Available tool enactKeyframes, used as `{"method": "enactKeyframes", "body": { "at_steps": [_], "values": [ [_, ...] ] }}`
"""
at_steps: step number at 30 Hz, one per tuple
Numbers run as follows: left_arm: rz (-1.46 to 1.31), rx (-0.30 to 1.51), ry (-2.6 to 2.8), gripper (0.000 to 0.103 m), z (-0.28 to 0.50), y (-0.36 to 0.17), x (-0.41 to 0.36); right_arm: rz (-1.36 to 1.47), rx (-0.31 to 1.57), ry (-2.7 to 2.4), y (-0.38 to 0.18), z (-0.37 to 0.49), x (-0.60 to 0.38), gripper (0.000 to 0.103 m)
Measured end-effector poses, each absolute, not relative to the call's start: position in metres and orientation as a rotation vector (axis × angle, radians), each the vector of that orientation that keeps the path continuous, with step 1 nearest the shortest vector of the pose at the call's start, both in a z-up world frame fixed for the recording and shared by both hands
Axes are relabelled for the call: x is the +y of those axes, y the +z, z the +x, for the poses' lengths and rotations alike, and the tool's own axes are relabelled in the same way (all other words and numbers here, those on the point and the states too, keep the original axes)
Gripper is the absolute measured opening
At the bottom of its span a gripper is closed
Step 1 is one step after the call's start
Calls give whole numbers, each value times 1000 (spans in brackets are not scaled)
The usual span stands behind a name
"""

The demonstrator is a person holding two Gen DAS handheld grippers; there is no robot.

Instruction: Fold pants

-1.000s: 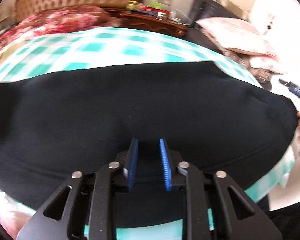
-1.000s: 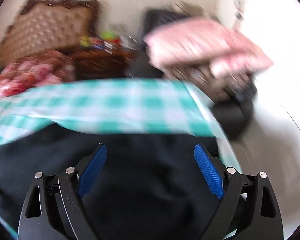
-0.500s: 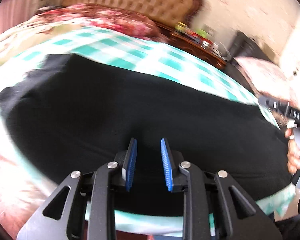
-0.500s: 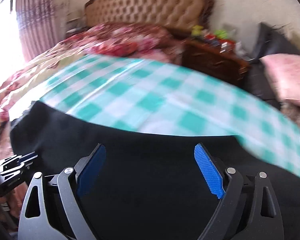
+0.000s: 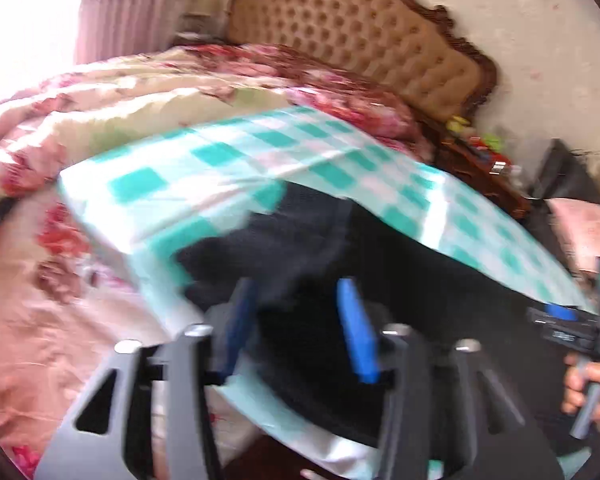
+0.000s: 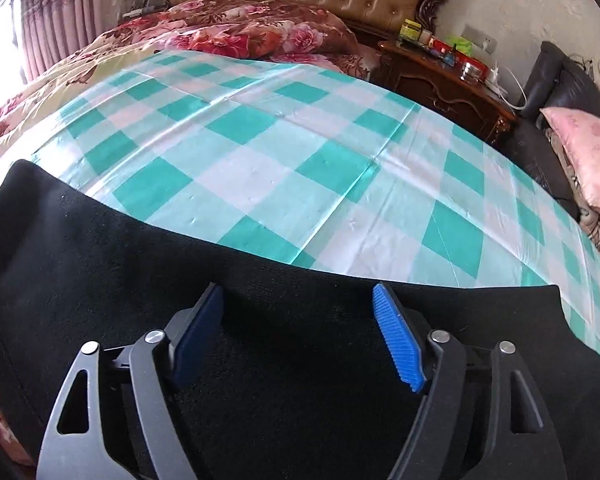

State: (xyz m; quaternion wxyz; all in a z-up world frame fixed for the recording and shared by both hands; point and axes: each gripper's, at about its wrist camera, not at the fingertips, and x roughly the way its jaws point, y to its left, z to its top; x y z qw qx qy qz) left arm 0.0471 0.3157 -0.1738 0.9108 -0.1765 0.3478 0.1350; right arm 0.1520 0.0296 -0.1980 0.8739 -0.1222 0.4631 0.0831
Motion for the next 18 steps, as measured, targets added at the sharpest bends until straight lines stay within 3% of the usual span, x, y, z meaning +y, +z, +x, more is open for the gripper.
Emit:
{"method": "enactKeyframes", "body": {
  "at_steps": [1, 3, 8, 10, 18],
  "values": [
    [-367, 732, 317, 51, 48, -176, 321, -253, 970, 169, -198, 153, 28, 83],
    [-462, 768, 393, 63, 42, -186, 344, -247, 978, 168, -199, 158, 26, 86],
    [-574, 711, 470, 59, 10, -178, 383, -153, 908, 243, -171, 138, 32, 85],
    [-629, 670, 409, 43, 4, -173, 388, -155, 880, 315, -161, 121, 46, 85],
    [-890, 727, 236, 42, 19, -193, 389, -244, 895, 425, -171, 89, 91, 85]
  ]
}}
